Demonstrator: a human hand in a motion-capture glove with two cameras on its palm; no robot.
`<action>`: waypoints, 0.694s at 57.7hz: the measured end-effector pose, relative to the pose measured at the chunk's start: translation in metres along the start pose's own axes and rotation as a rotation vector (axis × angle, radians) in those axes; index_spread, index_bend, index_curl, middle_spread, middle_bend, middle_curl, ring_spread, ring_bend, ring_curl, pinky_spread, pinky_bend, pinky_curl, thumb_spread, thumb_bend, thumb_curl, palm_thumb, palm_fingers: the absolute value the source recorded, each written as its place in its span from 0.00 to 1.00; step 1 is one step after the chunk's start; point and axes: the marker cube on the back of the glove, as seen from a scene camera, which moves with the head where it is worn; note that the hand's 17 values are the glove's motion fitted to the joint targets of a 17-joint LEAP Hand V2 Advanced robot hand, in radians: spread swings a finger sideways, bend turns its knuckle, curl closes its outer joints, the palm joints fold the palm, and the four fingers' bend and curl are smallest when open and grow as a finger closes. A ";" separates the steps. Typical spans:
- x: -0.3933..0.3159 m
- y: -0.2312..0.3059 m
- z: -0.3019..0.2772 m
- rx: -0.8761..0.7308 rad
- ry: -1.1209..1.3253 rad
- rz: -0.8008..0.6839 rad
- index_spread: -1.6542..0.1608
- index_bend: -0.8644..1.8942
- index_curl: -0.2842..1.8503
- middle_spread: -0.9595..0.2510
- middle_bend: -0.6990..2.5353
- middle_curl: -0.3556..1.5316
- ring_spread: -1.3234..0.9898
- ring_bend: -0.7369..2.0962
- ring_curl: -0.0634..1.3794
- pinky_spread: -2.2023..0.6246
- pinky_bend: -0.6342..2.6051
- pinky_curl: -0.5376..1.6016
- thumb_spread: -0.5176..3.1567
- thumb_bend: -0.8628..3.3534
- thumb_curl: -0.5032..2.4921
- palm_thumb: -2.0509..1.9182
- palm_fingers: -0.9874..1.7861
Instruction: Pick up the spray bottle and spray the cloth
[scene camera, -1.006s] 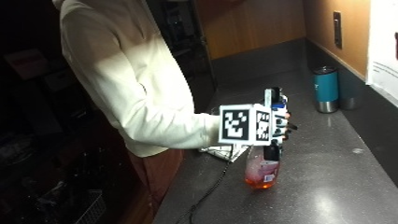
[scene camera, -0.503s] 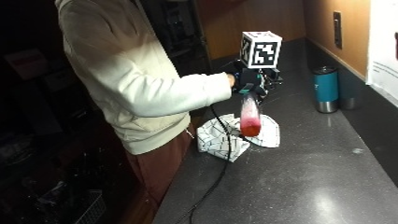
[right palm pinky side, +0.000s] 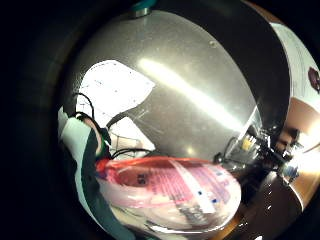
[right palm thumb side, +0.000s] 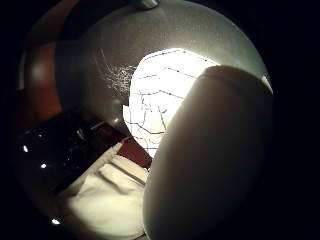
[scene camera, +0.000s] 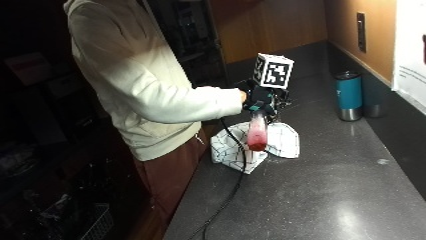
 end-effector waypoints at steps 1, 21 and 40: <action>0.000 0.000 0.001 -0.001 -0.010 0.002 0.80 0.47 0.39 0.66 0.41 0.47 0.49 0.51 0.37 0.70 0.30 0.43 0.14 0.20 0.41 0.78 0.85; -0.028 0.010 -0.065 0.360 -0.381 -0.011 0.80 0.47 0.39 0.66 0.41 0.47 0.49 0.51 0.37 0.70 0.30 0.43 0.14 0.20 0.41 0.78 0.85; -0.103 0.022 -0.138 0.727 -1.339 -0.317 0.81 0.47 0.39 0.67 0.42 0.47 0.49 0.48 0.36 0.70 0.31 0.43 0.14 0.20 0.41 0.77 0.85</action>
